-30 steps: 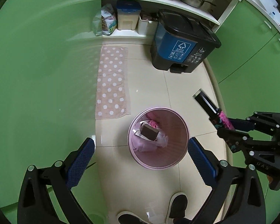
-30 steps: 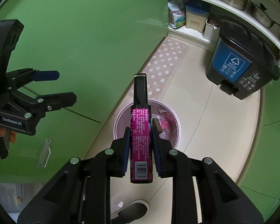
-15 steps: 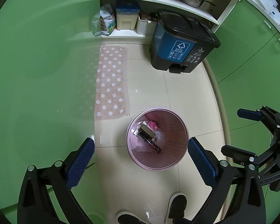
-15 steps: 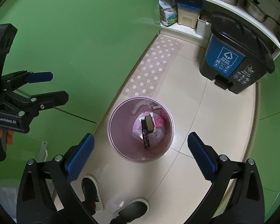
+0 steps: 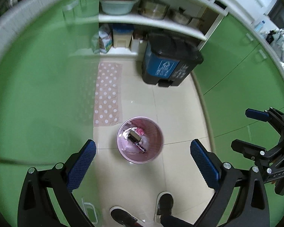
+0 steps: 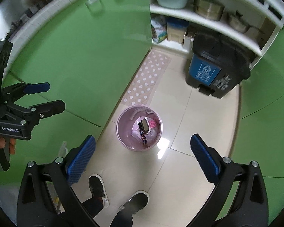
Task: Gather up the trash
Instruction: 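Turn both open tools back toward the mat, then grasp the walnut with the right gripper while the left grasps the red crumpled paper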
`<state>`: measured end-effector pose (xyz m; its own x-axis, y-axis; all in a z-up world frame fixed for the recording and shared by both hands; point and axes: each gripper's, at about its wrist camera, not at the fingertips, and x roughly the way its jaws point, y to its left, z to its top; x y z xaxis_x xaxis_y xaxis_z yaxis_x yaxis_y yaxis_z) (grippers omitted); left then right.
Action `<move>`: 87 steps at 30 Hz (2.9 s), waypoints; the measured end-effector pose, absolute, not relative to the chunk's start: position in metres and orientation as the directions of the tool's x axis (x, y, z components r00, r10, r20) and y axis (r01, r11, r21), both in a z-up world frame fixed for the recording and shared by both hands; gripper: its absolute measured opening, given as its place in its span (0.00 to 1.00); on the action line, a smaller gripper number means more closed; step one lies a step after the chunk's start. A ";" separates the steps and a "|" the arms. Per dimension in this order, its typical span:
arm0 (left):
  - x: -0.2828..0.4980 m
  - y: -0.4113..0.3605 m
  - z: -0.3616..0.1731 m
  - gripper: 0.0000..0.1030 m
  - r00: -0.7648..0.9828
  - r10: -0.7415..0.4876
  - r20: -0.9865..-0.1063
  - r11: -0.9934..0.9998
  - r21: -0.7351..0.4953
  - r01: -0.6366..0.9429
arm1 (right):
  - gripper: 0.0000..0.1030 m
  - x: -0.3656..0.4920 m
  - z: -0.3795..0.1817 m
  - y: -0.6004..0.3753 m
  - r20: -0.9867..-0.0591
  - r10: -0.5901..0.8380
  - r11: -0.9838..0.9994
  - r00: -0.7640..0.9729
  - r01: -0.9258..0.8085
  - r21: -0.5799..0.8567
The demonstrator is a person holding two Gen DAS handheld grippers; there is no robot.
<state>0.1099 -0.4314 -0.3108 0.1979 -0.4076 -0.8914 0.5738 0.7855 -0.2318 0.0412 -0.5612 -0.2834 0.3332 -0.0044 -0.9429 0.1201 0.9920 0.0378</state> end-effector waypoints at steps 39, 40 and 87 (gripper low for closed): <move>0.003 -0.007 -0.066 0.93 0.549 -0.066 -0.833 0.993 -0.110 -0.048 | 0.97 0.083 -0.025 -0.199 -0.842 0.351 0.874 0.410 -0.465 0.138; 0.005 -0.003 -0.067 0.93 0.547 -0.064 -0.835 0.993 -0.109 -0.051 | 0.97 0.085 -0.028 -0.193 -0.845 0.349 0.872 0.406 -0.471 0.134; 0.094 0.075 -0.161 0.93 0.485 0.016 -0.875 0.922 -0.174 -0.345 | 0.30 0.201 -0.205 -0.010 -0.937 0.335 0.562 0.097 -0.819 0.115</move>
